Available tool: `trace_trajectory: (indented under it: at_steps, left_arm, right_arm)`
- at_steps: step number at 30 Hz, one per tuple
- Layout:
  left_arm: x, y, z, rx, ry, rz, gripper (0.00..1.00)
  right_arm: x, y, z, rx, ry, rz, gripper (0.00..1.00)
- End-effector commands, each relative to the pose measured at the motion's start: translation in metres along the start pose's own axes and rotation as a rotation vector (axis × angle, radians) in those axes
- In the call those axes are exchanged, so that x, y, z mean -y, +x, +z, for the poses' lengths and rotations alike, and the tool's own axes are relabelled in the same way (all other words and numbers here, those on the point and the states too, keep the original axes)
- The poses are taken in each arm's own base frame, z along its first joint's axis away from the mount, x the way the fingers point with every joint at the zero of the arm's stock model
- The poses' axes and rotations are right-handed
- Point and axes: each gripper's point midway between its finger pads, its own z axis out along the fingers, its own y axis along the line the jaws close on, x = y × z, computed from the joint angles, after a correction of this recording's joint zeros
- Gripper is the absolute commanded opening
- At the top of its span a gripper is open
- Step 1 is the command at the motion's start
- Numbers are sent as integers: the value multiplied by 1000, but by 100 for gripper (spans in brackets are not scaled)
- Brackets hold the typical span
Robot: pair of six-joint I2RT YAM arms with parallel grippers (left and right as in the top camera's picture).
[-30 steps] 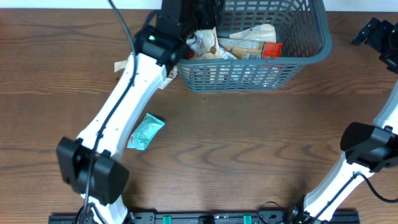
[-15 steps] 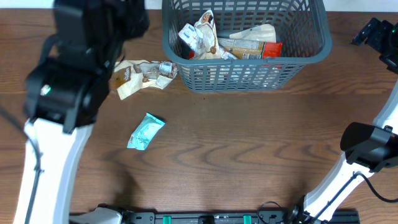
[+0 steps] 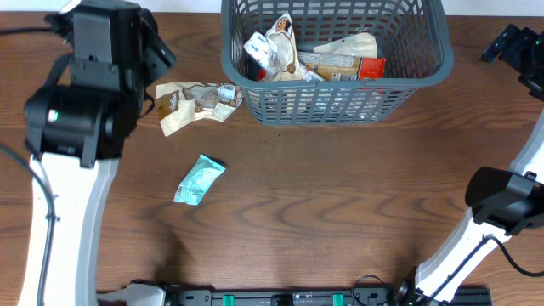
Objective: Pack container
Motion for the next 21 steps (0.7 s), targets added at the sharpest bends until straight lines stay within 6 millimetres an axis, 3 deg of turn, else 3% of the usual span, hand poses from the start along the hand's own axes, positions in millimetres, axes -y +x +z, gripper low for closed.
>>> trace_trajectory:
  at_steps: [1, 5, 12, 16, 21]
  left_arm:
    - [-20, 11, 41, -25, -134, -346, 87]
    - [-16, 40, 90, -143, -198, -620, 87]
    - [7, 105, 169, -384, -252, -764, 87]
    - [11, 141, 201, -503, -294, -803, 87]
    - [1, 164, 222, -535, -365, -799, 87]
  right_arm:
    - [-3, 3, -3, -1, -9, -7, 99]
    - [-3, 3, -3, -1, -10, -7, 99]
    - [-3, 3, -3, -1, -9, -7, 99]
    - [-3, 3, -3, -1, -9, -7, 99]
    - [-3, 3, -3, -1, -9, -7, 99]
